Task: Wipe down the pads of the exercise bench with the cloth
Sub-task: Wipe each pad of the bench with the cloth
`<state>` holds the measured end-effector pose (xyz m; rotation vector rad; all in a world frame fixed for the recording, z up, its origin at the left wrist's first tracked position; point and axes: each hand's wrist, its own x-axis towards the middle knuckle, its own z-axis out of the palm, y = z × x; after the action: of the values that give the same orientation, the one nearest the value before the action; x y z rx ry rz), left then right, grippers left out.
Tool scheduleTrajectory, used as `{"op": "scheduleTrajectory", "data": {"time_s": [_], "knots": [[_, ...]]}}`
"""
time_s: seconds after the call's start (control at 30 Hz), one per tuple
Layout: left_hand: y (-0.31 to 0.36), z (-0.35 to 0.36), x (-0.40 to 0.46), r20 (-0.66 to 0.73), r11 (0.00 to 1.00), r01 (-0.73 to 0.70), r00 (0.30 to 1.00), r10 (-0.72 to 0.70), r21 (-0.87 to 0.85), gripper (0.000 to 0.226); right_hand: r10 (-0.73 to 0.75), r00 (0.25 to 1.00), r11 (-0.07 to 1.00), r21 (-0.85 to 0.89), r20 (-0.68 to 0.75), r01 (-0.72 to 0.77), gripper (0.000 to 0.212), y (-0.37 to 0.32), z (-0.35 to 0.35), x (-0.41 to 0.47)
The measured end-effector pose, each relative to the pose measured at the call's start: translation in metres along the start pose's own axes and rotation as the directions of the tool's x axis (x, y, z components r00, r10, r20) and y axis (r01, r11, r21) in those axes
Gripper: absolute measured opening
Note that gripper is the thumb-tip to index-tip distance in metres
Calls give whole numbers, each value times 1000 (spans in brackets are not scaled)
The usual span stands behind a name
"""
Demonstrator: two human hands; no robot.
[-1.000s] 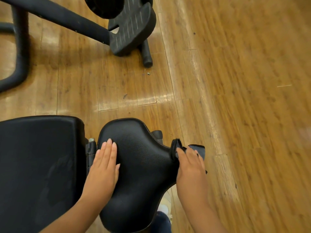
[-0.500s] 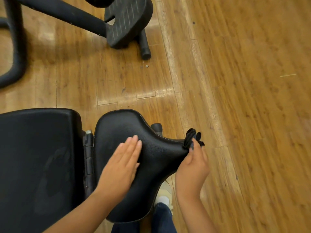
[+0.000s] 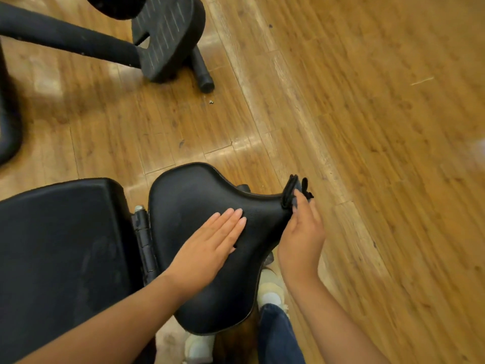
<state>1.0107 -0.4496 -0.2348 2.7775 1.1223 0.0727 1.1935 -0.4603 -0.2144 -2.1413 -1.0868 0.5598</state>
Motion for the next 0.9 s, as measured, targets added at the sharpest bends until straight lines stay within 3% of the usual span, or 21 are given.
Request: {"op": "scheduleTrajectory", "data": {"time_s": [0.23,0.4,0.6,0.9], "knots": [[1,9,0,-21,1000,1,1000,-2,-19,48,-52,981,998,14,-188,56,48,5,19,-31],[3,13,-3,-77,999,-8,997,4,-51,49,38,955,998,50,-294,-24,53,-5,40,-62],[1,16,-3,-106,998,-29,994,22,-63,50,105,956,991,105,-273,-79,57,-8,54,-95],[3,14,-3,-93,994,-28,995,18,-110,51,125,987,992,-18,-98,-128,63,7,43,-159]]}}
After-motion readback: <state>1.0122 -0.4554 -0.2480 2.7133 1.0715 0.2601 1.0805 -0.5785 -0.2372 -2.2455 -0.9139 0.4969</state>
